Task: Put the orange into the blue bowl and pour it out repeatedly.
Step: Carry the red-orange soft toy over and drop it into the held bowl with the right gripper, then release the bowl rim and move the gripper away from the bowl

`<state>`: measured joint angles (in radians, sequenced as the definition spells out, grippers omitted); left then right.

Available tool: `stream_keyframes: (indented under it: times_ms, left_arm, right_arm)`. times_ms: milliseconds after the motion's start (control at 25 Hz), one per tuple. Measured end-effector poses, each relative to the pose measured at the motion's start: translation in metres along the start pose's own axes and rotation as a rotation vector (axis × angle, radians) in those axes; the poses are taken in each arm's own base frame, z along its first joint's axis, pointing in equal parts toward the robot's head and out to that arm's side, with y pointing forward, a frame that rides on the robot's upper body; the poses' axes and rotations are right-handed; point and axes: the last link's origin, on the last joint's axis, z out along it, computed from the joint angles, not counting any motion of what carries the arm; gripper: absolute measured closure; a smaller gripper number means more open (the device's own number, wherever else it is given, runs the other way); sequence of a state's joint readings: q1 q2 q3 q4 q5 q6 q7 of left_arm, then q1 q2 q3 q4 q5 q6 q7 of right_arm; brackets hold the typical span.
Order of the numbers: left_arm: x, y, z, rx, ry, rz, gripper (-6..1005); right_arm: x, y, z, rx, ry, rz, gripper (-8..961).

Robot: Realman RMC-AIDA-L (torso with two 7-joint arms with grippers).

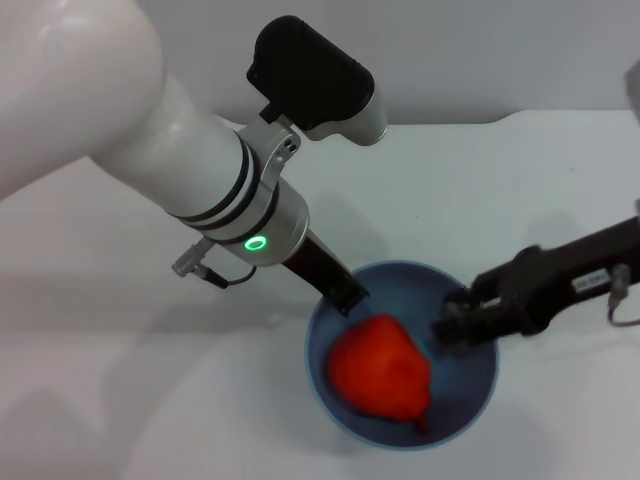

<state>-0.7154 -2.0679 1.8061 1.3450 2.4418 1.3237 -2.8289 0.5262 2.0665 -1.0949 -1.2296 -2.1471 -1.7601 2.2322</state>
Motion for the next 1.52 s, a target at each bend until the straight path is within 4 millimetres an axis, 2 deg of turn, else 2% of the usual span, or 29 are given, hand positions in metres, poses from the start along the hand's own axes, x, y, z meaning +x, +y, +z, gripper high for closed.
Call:
stream_keyframes:
  times_ms: [80,120,280,320,440,600,1040,1200,1360,1400,1480,1520]
  left_arm:
    - [0.001,0.001,0.001,-0.001,-0.006,0.017,1000]
    - [0.001,0.001,0.001,-0.001,-0.006,0.017,1000]
    - [0.001,0.004,0.006,-0.004,-0.024,0.041,1000]
    - [0.0,0.007,0.014,-0.005,-0.053,0.067,1000]
    - [-0.001,0.008,0.022,0.0,-0.071,0.082,1001]
    - [0.001,0.011,0.028,0.008,-0.067,0.107,1001]
    - [0.004,0.008,0.029,0.019,-0.04,0.095,974]
    - [0.007,-0.004,0.022,0.026,0.006,0.029,834]
    - [0.008,-0.025,0.009,0.045,0.089,-0.064,673]
    - [0.008,-0.036,0.001,0.061,0.137,-0.107,630]
    - [0.007,-0.042,-0.004,0.071,0.171,-0.131,546]
    - [0.006,-0.05,-0.01,0.082,0.211,-0.158,536]
  right_arm:
    - [0.002,-0.007,-0.017,0.038,-0.077,0.055,507]
    - [0.002,-0.007,-0.017,0.038,-0.077,0.055,500]
    - [0.013,-0.016,-0.041,0.101,-0.185,0.119,486]
    - [0.016,-0.018,-0.046,0.111,-0.203,0.133,486]
    - [0.027,-0.024,-0.057,0.143,-0.259,0.181,486]
    - [0.037,-0.027,-0.064,0.164,-0.295,0.209,486]
    - [0.041,-0.03,-0.064,0.167,-0.313,0.23,486]
    - [0.044,-0.031,-0.062,0.16,-0.313,0.24,486]
    - [0.047,-0.033,-0.061,0.157,-0.315,0.248,486]
    - [0.048,-0.033,-0.061,0.161,-0.317,0.251,486]
    - [0.05,-0.035,-0.061,0.174,-0.325,0.256,486]
    - [0.051,-0.036,-0.061,0.181,-0.329,0.255,486]
